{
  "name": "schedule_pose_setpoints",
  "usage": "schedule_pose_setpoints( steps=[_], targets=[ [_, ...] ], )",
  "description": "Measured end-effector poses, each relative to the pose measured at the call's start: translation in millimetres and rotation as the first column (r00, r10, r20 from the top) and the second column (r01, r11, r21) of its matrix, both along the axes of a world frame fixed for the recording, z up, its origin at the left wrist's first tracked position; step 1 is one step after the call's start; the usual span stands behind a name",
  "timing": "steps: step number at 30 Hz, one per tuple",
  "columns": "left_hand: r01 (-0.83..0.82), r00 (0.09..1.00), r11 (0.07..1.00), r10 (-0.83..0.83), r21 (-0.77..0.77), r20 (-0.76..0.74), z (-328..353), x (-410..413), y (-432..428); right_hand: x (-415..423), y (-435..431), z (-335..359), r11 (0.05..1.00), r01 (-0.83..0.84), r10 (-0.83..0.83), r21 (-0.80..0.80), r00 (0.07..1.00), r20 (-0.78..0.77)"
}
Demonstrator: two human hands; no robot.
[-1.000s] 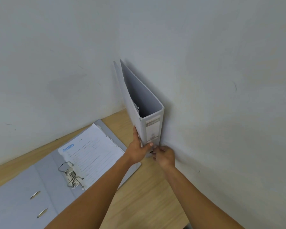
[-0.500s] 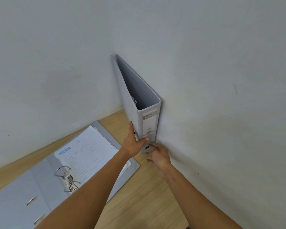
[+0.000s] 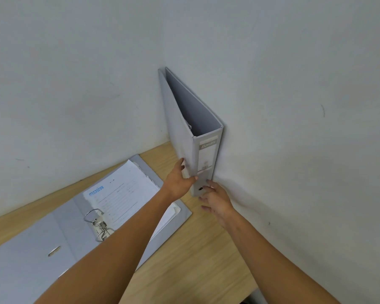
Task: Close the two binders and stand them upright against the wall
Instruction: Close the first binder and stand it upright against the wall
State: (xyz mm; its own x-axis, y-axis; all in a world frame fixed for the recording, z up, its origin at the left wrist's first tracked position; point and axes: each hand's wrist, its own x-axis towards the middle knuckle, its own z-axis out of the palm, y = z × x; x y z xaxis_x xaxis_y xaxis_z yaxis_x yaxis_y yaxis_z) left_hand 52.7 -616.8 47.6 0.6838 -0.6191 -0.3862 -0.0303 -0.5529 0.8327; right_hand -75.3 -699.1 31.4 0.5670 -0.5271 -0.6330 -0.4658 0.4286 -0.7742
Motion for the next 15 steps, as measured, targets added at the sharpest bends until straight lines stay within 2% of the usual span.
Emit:
schedule_pose_setpoints(
  steps=[4,11,15],
  targets=[
    [-0.039,0.998,0.998,0.037,-0.047,-0.049,11,-3,26,-4,12,10,0.999,-0.018,0.018,-0.037,1.0,0.006],
    [-0.188,0.973,0.977,0.173,-0.096,-0.151,17,-23,124,-9,61,13,0.93,-0.253,0.26,-0.265,0.965,-0.009],
    [-0.316,0.934,0.946,0.298,-0.07,-0.195,7,-36,197,-5,114,6,0.883,-0.382,0.388,-0.274,0.921,-0.035]
  ],
)
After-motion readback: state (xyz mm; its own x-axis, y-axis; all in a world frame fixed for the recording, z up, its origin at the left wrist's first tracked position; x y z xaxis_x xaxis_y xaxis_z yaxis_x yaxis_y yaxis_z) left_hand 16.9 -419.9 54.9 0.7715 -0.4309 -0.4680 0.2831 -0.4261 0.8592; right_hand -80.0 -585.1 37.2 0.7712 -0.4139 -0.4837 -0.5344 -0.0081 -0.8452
